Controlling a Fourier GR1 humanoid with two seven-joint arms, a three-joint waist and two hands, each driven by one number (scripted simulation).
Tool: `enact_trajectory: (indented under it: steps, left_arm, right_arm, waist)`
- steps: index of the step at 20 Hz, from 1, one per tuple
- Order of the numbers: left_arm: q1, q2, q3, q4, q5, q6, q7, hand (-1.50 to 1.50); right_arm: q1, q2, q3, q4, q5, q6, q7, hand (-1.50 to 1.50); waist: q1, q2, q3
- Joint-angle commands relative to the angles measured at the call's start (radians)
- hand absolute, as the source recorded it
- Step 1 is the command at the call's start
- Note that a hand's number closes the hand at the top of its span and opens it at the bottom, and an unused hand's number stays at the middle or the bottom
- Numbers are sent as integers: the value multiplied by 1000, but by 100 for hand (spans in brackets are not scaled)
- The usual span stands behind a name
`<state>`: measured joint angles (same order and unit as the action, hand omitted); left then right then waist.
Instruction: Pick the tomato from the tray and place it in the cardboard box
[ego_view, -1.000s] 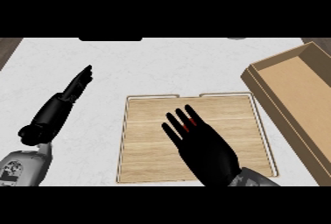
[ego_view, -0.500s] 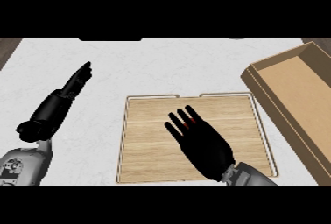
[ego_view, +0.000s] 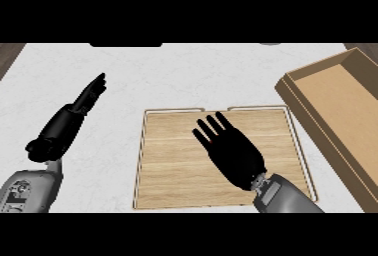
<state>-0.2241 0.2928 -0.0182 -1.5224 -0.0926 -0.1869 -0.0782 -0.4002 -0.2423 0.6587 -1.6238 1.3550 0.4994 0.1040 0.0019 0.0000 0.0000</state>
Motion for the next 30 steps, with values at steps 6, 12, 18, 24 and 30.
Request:
enact_trajectory:
  steps: [6,12,18,24,30]
  left_arm:
    - [0,-51,-7,6,-39,12,-31,0]
    - [-7,-37,26,32,-29,-22,-43,0]
    - [11,-9,28,-54,-26,-22,0,0]
    - [6,-21,21,-40,-24,-36,35,0]
    - [1,-73,4,34,-64,2,-22,0]
  right_arm:
    - [-13,-2,18,86,51,-126,-187,150]
    - [-46,70,2,206,131,-316,-226,150]
    - [-3,215,-464,329,-135,-182,80,150]
    - [-239,195,-613,517,-161,-353,72,150]
    - [-346,195,-532,429,-64,-357,148,150]
  waist:
    - [0,1,0]
    - [1,2,0]
    - [4,18,4]
    - [18,6,1]
    - [-1,1,0]
